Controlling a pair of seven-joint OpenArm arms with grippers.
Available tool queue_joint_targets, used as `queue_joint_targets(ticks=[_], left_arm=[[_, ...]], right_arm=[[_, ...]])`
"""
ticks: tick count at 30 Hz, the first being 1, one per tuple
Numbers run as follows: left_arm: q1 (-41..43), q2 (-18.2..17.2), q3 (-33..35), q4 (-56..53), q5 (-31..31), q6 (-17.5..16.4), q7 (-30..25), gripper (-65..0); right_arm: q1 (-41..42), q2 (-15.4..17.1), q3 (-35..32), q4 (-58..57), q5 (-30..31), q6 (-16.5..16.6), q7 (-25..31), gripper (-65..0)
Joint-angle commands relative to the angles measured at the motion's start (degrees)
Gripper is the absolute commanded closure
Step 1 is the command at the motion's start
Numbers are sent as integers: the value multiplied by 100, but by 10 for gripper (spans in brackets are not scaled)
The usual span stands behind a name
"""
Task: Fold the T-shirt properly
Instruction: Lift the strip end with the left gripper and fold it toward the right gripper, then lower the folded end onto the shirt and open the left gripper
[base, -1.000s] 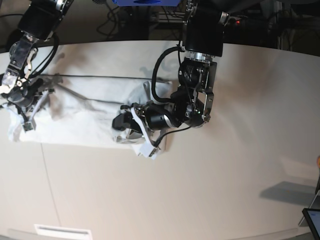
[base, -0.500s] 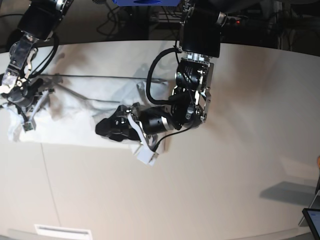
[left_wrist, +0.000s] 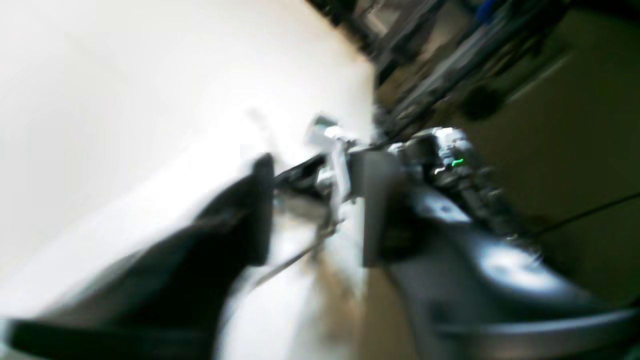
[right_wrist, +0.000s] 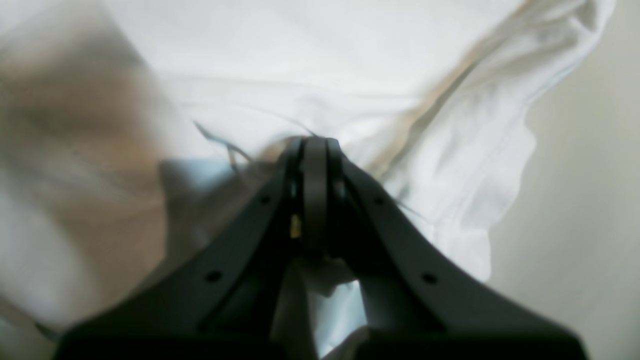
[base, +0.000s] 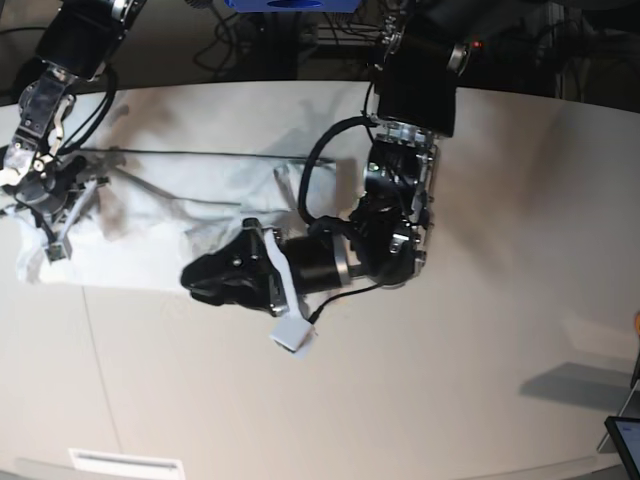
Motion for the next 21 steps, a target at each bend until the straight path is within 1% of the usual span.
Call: queue_joint_targets(ticks=[1,2,4,7,9,10,11,12,16,21], left_arm=[[-100,-142,-90,385,-219,125,-152,-29],[-73,-274,-142,578,-210,344,-152,0],[146,-634,-221,1053,-113,986,-144,0],[472,-1030,-248,1563,344,1883,-144,0],[683,-1127,-248,1650,678,2349,-144,0],[762,-1127,-221,1659,818,2490,-144,0],[832,-1109,-195,1659,941,2577,-144,0],[876,-1092,-186,1650,1021,2595,-144,0],[876,-854,-178,1615,1091,2586,-144,0],[823,-511,-90,982,1100,2604,-152,0]], right_arm=[[32,67,10,68,-60,-5,-81,-10],[23,67,10,68,-60,-5,-81,-10],[23,67,10,68,-60,-5,-72,-10],[23,67,10,68,-60,-5,-72,-10],[23,67,10,68,-60,-5,-72,-10],[23,67,10,68,-60,-5,-72,-10],[23,67,10,68,-60,-5,-72,-10],[23,67,10,68,-60,-5,-72,-10],[23,67,10,68,-60,-5,-72,-10],[23,67,10,77,-60,-5,-72,-10]])
